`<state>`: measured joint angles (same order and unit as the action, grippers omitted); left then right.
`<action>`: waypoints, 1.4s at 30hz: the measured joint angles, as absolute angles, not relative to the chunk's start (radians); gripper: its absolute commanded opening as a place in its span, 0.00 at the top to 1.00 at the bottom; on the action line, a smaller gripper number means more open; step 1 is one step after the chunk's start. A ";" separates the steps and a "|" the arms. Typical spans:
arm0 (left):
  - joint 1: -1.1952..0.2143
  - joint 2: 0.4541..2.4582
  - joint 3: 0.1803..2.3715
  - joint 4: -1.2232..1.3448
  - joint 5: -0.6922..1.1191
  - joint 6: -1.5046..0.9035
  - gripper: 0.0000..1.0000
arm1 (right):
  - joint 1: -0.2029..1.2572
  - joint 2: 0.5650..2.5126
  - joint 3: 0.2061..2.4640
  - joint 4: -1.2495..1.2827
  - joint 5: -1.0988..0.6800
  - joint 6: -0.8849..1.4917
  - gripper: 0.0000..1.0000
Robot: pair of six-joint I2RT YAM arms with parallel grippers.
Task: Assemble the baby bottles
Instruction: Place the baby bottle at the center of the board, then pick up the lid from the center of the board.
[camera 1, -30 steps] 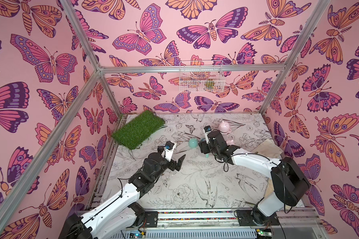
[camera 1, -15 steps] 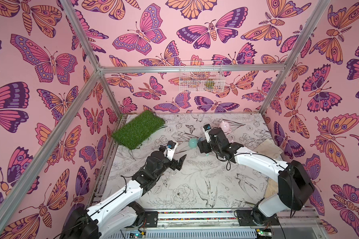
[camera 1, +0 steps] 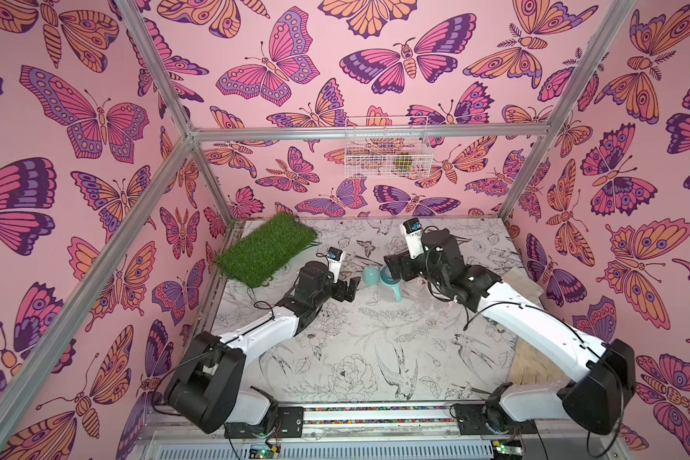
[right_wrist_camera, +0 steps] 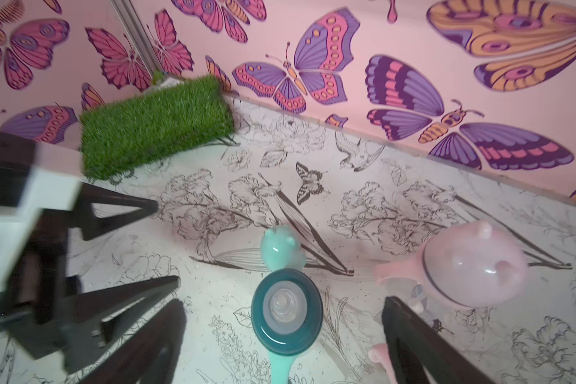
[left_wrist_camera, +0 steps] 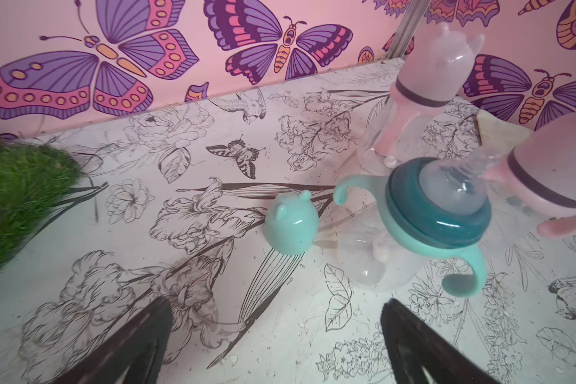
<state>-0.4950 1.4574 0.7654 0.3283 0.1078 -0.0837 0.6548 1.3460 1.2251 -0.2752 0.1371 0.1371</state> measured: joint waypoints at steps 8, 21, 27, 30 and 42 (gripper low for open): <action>-0.496 1.721 0.973 0.336 0.143 -0.139 0.00 | 0.655 1.194 1.235 -0.324 0.121 0.172 0.06; -0.498 1.997 1.263 0.247 0.171 -0.201 0.04 | 0.655 1.090 1.185 -0.400 0.080 0.187 0.06; -0.510 2.037 1.297 0.200 0.192 -0.219 0.05 | 0.655 1.089 1.173 -0.412 0.077 0.187 0.05; -0.517 2.059 1.317 0.166 0.194 -0.222 0.06 | 0.655 1.090 1.173 -0.411 0.073 0.186 0.05; -0.518 2.111 1.422 -0.059 0.090 -0.177 0.09 | 0.655 1.090 1.171 -0.409 0.065 0.188 0.05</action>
<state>-0.5182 2.1105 1.4223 -0.0589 0.0898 -0.1772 0.6548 1.0904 1.1709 -0.4088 0.0650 0.1879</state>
